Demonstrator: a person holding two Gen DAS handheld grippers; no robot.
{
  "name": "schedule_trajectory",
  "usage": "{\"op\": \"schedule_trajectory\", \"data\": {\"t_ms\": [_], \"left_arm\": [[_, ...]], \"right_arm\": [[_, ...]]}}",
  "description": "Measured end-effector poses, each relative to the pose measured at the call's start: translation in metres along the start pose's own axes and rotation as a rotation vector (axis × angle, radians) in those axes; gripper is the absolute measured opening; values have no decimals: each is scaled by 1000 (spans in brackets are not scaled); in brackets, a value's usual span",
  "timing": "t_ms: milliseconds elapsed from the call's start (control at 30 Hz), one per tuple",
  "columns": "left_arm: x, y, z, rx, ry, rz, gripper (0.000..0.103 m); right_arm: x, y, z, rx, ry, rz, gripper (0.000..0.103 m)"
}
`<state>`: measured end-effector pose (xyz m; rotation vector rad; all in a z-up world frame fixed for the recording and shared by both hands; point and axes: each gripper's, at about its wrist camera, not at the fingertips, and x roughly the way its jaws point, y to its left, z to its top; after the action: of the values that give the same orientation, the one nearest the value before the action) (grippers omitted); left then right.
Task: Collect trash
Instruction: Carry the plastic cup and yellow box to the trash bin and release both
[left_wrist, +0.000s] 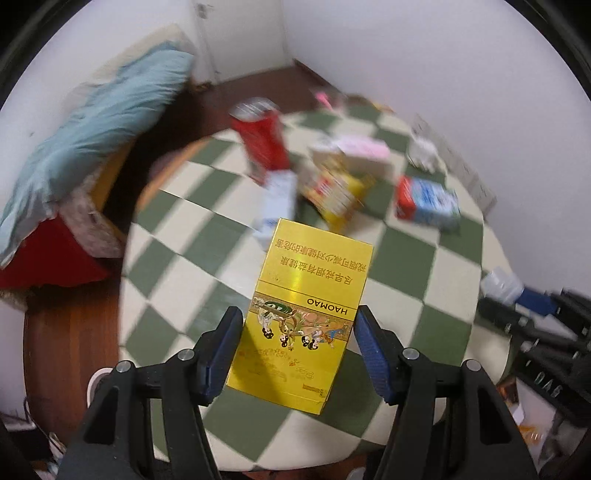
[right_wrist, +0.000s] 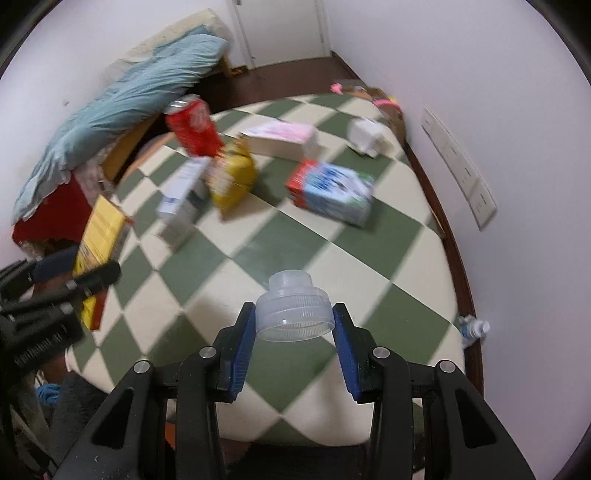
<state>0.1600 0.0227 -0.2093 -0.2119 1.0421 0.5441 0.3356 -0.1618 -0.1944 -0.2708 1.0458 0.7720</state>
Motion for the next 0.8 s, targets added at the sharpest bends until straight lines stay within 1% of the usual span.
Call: {"op": "schedule_trajectory", "data": {"t_ms": [33, 67, 167, 267, 367, 500, 600, 667, 700, 767, 800], "left_arm": [[1, 15, 9, -20, -16, 11, 59], [-4, 27, 11, -41, -30, 19, 59], [-25, 65, 9, -110, -65, 54, 59], [-42, 106, -3, -177, -78, 92, 59], [-56, 155, -21, -254, -80, 135, 59], [-70, 224, -57, -365, -67, 194, 59], [-75, 274, -91, -442, -46, 243, 59], [-71, 309, -118, -497, -11, 275, 59], [-68, 322, -129, -519, 8, 284, 59], [-55, 354, -159, -562, 61, 323, 59], [-51, 364, -168, -571, 85, 331, 59]], "right_arm": [[-4, 9, 3, -13, -9, 2, 43], [-7, 19, 6, -27, -18, 11, 43], [-15, 48, 14, -61, -35, 45, 43], [-22, 88, 20, -105, -48, 90, 43], [-24, 135, 23, -151, -46, 151, 43], [-18, 206, 18, -226, -24, 234, 43], [-4, 267, 8, -293, 14, 289, 43], [8, 310, -3, -342, 44, 315, 43], [20, 337, -11, -372, 72, 329, 43], [37, 371, -25, -409, 115, 346, 44], [51, 394, -34, -436, 152, 353, 43]]}}
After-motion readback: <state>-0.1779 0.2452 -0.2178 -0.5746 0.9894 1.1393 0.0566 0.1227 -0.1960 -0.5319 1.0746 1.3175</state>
